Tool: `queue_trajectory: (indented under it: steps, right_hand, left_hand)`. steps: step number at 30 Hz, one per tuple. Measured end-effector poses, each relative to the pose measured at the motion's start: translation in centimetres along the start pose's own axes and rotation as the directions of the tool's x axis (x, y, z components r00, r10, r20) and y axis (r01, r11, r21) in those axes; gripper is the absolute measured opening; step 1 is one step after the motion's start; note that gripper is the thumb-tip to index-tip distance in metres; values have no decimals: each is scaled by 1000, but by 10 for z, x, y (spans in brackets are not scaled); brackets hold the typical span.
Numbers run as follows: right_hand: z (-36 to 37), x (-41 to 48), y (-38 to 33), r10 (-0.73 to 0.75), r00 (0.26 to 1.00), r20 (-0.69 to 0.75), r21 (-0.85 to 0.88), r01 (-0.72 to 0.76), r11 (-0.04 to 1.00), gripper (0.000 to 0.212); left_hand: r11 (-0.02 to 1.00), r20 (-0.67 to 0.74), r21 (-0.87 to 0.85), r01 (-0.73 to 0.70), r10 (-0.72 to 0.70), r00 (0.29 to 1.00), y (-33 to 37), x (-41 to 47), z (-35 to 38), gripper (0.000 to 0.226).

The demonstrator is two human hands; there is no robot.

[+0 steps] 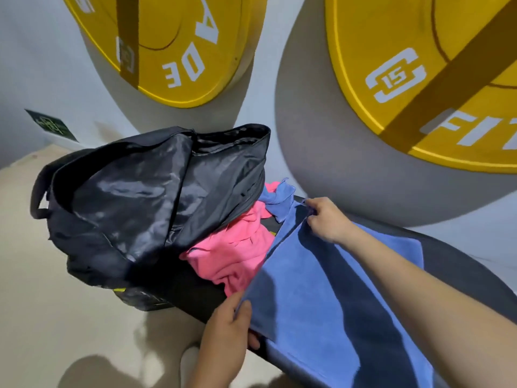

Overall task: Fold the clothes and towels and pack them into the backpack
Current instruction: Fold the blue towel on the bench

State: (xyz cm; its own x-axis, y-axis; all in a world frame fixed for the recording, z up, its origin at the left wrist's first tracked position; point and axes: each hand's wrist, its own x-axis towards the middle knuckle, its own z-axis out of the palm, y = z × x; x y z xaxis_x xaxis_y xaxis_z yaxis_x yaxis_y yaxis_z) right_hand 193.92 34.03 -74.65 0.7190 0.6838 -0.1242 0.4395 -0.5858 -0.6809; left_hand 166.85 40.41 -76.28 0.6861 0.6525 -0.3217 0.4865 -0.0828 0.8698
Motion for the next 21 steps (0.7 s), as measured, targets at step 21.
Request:
queue_trajectory:
  steps: [21]
  right_hand:
    - [2,44,-7,-279,875,396,-756,483,442,27]
  left_hand:
    - [982,-158,187,-21,52,986,-22,15,1,53]
